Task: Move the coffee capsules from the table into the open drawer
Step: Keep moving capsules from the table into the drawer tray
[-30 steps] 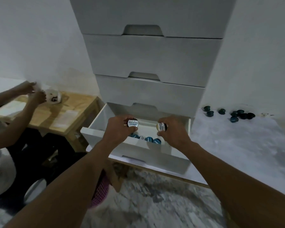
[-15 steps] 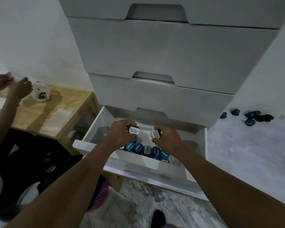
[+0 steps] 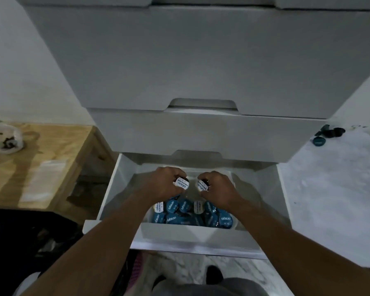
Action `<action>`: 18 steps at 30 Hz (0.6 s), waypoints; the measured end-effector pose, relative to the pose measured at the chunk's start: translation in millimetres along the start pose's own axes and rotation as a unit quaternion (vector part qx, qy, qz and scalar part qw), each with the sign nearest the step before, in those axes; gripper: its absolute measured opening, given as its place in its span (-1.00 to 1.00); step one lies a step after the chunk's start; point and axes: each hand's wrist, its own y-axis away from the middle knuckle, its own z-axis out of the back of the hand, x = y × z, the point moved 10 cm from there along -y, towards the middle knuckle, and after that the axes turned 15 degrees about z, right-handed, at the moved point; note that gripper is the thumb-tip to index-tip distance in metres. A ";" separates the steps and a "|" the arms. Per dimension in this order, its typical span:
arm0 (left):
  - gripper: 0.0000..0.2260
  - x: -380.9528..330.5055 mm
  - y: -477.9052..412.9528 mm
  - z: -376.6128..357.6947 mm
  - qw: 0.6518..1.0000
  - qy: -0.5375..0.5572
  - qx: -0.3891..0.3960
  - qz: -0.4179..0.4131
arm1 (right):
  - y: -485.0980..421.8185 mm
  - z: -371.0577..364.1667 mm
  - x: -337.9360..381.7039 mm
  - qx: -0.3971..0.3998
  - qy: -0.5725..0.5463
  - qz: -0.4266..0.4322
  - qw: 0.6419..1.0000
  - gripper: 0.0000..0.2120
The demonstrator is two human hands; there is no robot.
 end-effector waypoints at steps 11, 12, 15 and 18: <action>-0.62 8.9 -27.1 -18.1 0.999 0.000 0.036 -0.037 | -9.0 -9.5 -8.0 -0.001 0.024 -0.054 0.998 -0.56; -0.61 9.5 -29.0 -20.0 0.999 -0.001 0.037 -0.039 | -9.8 -9.9 -8.9 -0.002 0.023 -0.056 0.998 -0.56; -0.59 10.5 -32.1 -26.3 0.998 0.000 0.046 -0.047 | -9.9 -13.6 -10.1 0.004 0.012 -0.060 0.998 -0.57; -0.60 10.9 -33.4 -28.4 0.997 0.015 0.055 -0.044 | -9.9 -15.1 -12.0 0.003 -0.005 -0.062 0.998 -0.60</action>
